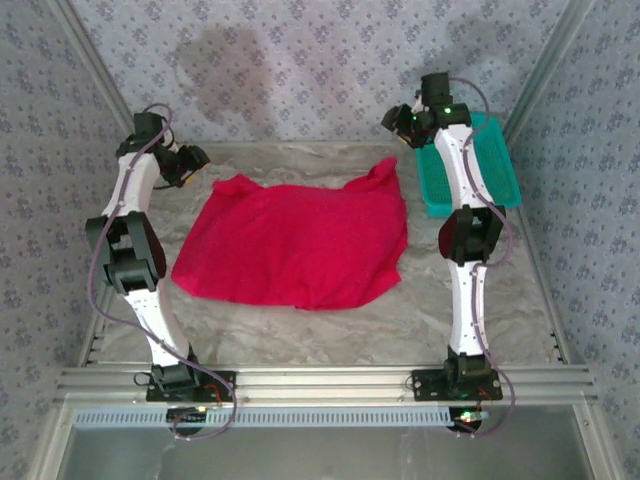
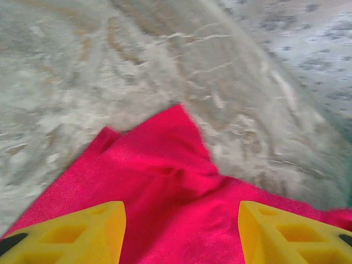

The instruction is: Fold the inside-out t-shirt

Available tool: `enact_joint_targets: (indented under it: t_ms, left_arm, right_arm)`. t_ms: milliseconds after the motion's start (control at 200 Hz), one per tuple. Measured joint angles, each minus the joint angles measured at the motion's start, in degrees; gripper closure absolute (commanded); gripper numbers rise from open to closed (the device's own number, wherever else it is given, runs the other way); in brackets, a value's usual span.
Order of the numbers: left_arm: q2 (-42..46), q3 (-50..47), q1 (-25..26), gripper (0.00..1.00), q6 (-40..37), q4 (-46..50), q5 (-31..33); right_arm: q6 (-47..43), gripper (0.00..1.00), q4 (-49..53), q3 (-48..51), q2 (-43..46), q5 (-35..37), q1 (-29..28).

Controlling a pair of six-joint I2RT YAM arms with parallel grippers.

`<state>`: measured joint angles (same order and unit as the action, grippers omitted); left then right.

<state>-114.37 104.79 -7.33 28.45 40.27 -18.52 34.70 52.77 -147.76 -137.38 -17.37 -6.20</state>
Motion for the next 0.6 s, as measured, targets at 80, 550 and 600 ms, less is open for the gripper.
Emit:
enact_joint_targets:
  t_ms: [80,550,600]
  left_arm:
    - [5.0,-5.7,0.3,0.43,-1.0,-1.0,2.0]
    - [31.5,-60.1,3.0,0.45,4.6,-16.9,-3.8]
    - [30.7,-61.1,3.0,0.43,5.2,-18.4,-4.3]
  right_arm:
    - [-0.9,0.40,-0.5,8.5,3.6,0.1,-0.4]
    - [-5.8,0.39,-15.3,78.0,42.1,-0.3,-16.0]
    - [-5.6,0.39,-16.9,81.4,42.4,-0.5,-16.5]
